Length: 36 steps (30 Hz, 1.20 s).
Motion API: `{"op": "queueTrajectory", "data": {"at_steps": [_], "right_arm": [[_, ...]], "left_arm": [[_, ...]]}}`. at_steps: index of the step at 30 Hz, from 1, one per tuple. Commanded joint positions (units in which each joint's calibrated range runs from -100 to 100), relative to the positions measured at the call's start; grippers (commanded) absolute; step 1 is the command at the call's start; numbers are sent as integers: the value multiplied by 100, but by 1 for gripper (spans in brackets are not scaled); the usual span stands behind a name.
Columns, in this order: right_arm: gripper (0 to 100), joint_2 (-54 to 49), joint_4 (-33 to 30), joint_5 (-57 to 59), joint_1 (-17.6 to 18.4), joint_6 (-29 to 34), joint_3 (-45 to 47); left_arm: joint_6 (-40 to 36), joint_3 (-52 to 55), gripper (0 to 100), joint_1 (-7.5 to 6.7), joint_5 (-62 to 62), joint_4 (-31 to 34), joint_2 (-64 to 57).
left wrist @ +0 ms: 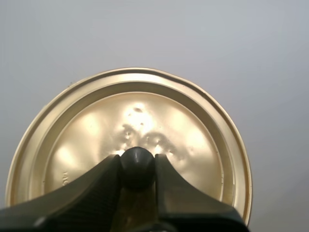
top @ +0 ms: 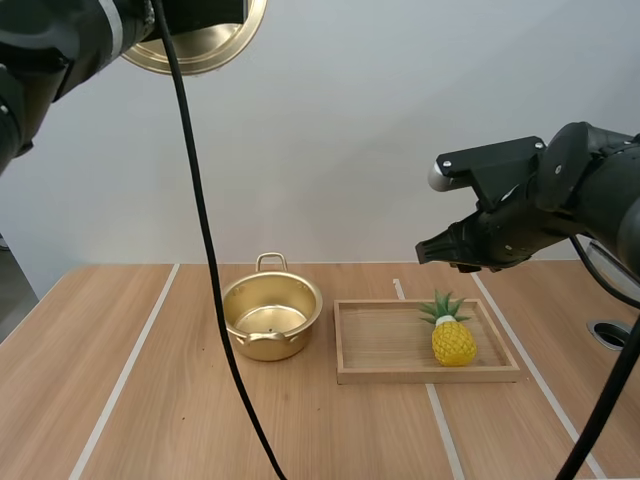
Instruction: Open the pot, put the pineapple inside, and close it
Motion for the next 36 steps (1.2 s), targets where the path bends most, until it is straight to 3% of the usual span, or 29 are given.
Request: {"op": "queueTrajectory", "data": {"at_steps": [1,10,36], "right_arm": [[100,-35,-61,36,-20,-27,-44],[100,180,-170,36,-20,-27,-44],[100,2642,-213,-565,-20,-30,-44]], "left_arm": [[-39,-42,0,-6,-143,-79,-40],[-39,-42,0,-6,-143,-79,-40],[-39,-42,0,-6,-143,-79,-40]]}}
